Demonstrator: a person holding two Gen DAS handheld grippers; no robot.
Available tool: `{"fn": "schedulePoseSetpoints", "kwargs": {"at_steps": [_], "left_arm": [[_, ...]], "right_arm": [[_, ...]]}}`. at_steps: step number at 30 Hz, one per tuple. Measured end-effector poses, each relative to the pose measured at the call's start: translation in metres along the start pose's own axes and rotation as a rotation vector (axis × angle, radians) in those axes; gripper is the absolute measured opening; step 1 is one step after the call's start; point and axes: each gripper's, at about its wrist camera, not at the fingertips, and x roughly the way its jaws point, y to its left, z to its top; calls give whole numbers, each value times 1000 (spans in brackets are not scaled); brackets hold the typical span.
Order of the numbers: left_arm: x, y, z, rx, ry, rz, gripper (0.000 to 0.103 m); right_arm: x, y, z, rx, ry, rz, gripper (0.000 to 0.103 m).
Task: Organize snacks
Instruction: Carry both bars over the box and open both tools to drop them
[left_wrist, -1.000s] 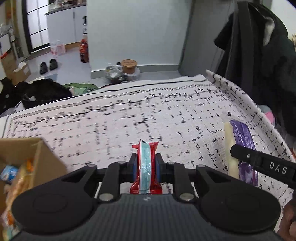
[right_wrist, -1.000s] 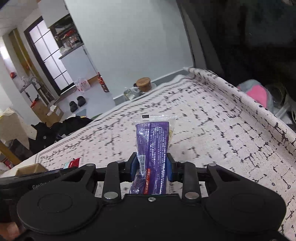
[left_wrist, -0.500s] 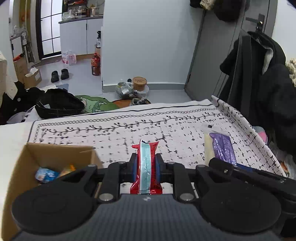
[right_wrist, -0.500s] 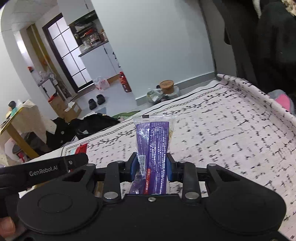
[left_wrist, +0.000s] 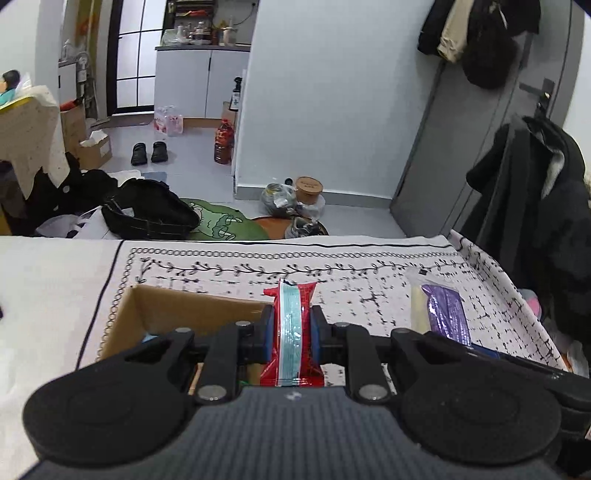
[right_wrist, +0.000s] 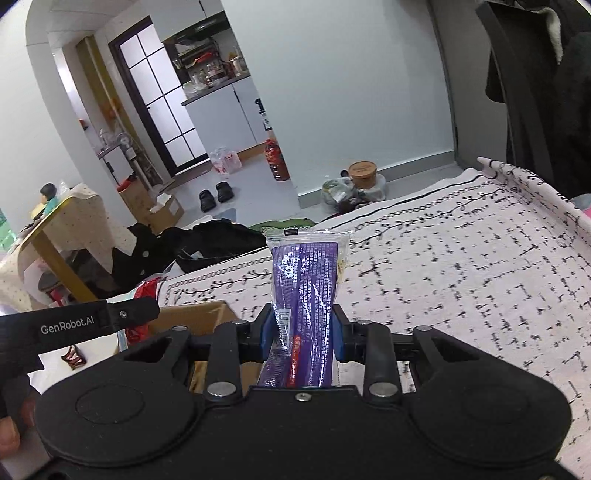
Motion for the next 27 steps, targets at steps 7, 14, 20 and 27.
{"fn": "schedulePoseSetpoints", "kwargs": {"at_steps": [7, 14, 20, 27], "left_arm": [[-12, 37, 1, -43, 11, 23, 18], [-15, 69, -5, -94, 56, 67, 19], [-14, 94, -12, -167, 109, 80, 31], [-23, 104, -15, -177, 91, 77, 46]], "right_arm": [[0, 25, -5, -20, 11, 24, 30], [4, 52, -8, -39, 28, 55, 30], [13, 73, -10, -41, 55, 77, 30], [26, 84, -12, 17, 83, 82, 38]]}}
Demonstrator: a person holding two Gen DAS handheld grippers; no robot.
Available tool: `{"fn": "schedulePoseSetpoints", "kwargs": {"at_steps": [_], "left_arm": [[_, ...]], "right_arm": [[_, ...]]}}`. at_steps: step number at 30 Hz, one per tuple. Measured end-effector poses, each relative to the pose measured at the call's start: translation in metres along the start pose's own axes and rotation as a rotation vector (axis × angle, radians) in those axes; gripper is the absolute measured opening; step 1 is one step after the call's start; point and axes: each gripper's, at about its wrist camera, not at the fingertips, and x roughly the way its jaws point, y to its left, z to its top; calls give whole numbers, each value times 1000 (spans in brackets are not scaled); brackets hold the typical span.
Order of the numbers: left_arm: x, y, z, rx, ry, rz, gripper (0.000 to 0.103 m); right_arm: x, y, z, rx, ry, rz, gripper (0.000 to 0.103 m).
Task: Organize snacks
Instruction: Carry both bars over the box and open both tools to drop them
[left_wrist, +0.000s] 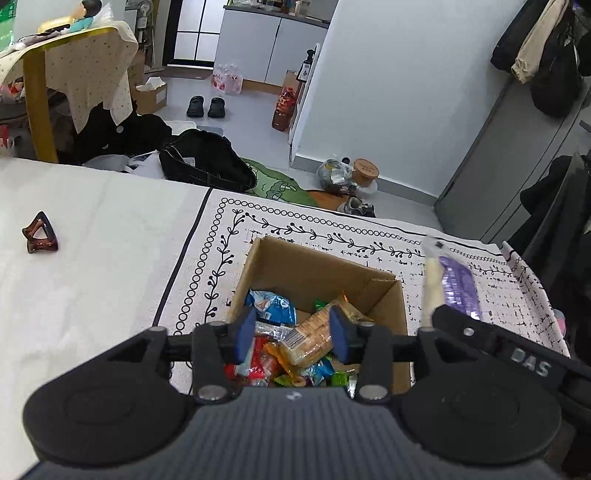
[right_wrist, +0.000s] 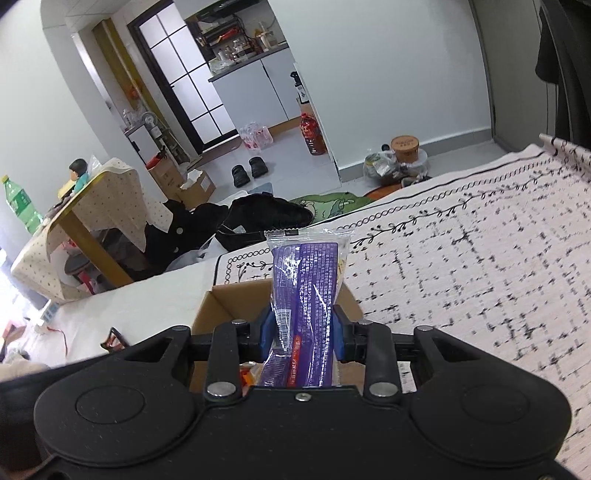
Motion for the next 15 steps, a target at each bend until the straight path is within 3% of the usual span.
{"fn": "schedulePoseSetpoints", "kwargs": {"at_steps": [3, 8, 10, 15], "left_arm": [[-3, 0, 0, 9, -13, 7, 50], [-6, 4, 0, 0, -14, 12, 62], [-6, 5, 0, -4, -9, 15, 65], [-8, 2, 2, 10, 6, 6, 71]], "right_arm": [[-2, 4, 2, 19, -18, 10, 51], [-14, 6, 8, -2, -21, -6, 57], [-18, 3, 9, -4, -8, -5, 67], [-29, -4, 11, -19, 7, -22, 71]]}}
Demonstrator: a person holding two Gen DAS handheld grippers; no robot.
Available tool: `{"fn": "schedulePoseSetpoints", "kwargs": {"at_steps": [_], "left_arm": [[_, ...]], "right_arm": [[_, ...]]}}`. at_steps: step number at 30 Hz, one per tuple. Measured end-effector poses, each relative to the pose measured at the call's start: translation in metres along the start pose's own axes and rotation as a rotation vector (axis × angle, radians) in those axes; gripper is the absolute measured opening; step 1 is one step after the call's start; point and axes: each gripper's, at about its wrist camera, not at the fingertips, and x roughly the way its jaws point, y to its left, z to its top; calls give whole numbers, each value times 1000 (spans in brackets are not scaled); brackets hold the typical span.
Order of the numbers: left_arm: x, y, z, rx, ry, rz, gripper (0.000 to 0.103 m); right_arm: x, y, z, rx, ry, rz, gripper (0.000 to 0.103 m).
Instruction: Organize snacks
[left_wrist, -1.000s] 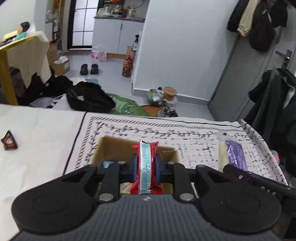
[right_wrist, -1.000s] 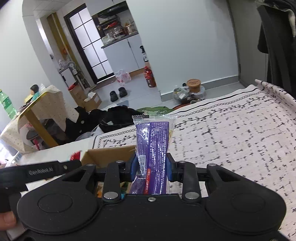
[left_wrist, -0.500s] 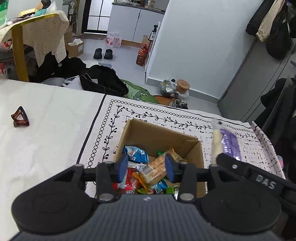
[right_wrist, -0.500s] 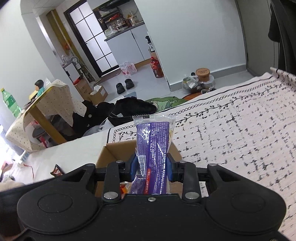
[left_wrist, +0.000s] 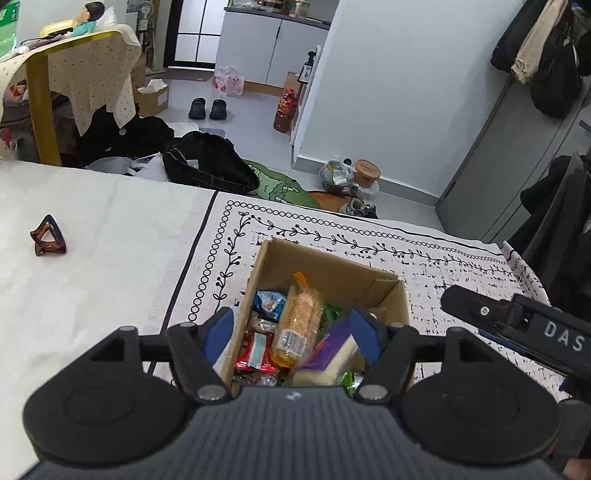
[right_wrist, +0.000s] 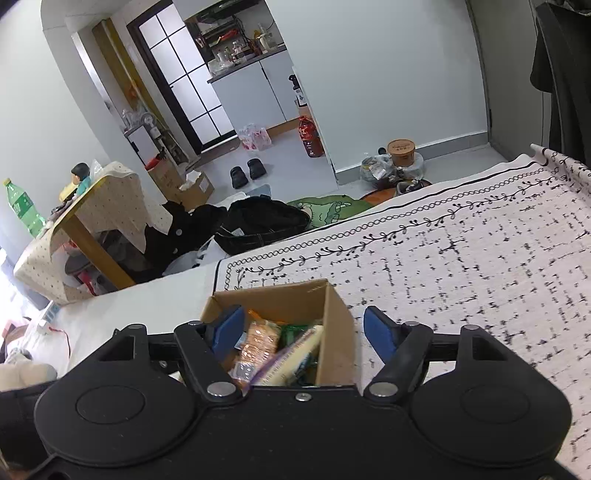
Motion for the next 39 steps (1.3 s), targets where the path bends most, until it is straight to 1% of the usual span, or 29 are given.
{"fn": "schedulePoseSetpoints", "kwargs": {"at_steps": [5, 7, 9, 18, 23, 25, 27, 31, 33, 39], "left_arm": [[-9, -6, 1, 23, 15, 0, 76], [-15, -10, 1, 38, 18, 8, 79], [-22, -14, 3, 52, 19, 13, 81], [-47, -29, 5, 119, 27, -22, 93], [-63, -37, 4, 155, 19, -33, 100], [-70, -39, 3, 166, 12, -32, 103], [-77, -41, 2, 179, 11, -43, 103], [-92, -43, 0, 202, 3, -41, 103], [-100, -40, -1, 197, -1, -38, 103], [-129, -35, -7, 193, -32, -40, 103]], "right_arm": [[-14, -11, 3, 18, 13, -18, 73], [-21, -15, 3, 17, 14, -19, 76], [-29, -19, 4, 17, 12, -25, 76], [-63, -41, 6, 31, 18, -37, 80], [-84, -51, 9, 21, 7, -42, 85], [-93, -55, 9, 17, 5, -47, 90], [-100, -57, 9, 10, 6, -46, 91], [-117, -57, 8, -26, 0, -43, 101], [-125, -57, 7, -37, -4, -36, 103], [-147, -55, 2, -64, 5, 0, 103]]}}
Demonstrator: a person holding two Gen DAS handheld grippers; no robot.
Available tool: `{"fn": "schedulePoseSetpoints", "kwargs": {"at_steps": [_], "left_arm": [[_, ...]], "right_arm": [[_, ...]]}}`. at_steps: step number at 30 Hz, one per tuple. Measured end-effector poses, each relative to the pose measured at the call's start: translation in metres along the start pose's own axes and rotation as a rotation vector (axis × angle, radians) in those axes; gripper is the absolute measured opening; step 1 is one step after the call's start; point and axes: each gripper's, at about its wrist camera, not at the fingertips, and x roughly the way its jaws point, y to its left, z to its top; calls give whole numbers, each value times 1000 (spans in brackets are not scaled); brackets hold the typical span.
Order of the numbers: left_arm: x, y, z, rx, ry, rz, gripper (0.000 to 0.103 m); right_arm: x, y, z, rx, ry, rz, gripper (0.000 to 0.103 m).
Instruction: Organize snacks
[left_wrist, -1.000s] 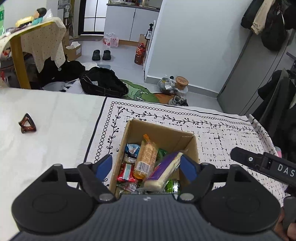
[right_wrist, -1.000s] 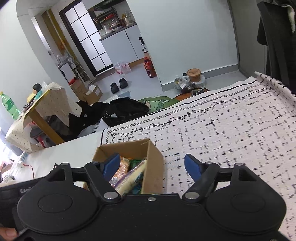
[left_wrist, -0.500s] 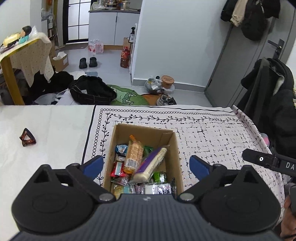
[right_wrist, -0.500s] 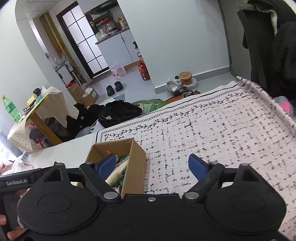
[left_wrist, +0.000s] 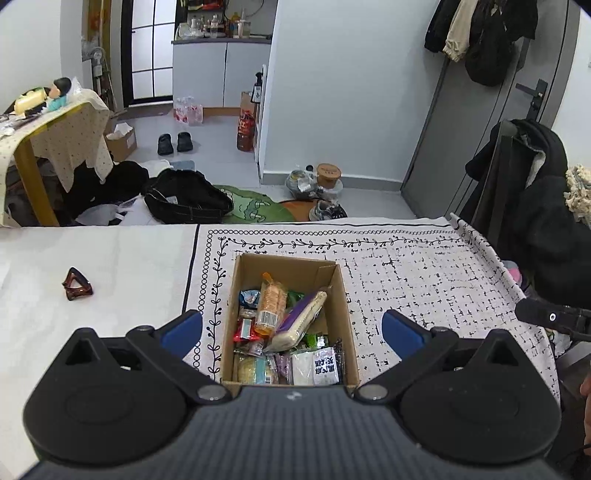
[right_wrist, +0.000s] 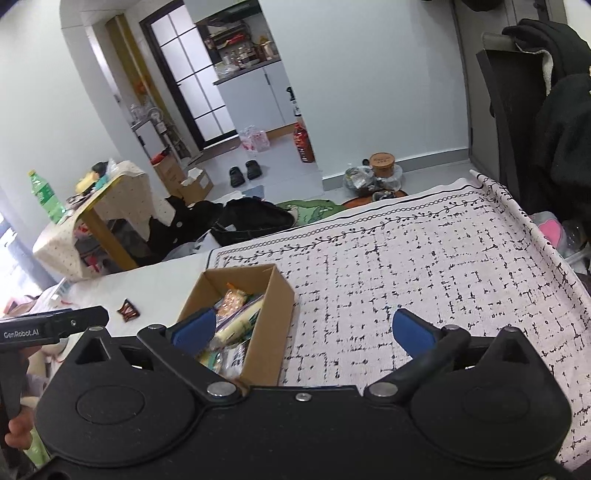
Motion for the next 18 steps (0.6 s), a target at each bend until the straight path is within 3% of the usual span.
{"fn": "schedulePoseSetpoints", "kwargs": {"at_steps": [18], "left_arm": [[-74, -16, -42, 12, -49, -31, 103]], "right_arm": [[-70, -25, -23, 1, -38, -5, 103]]}}
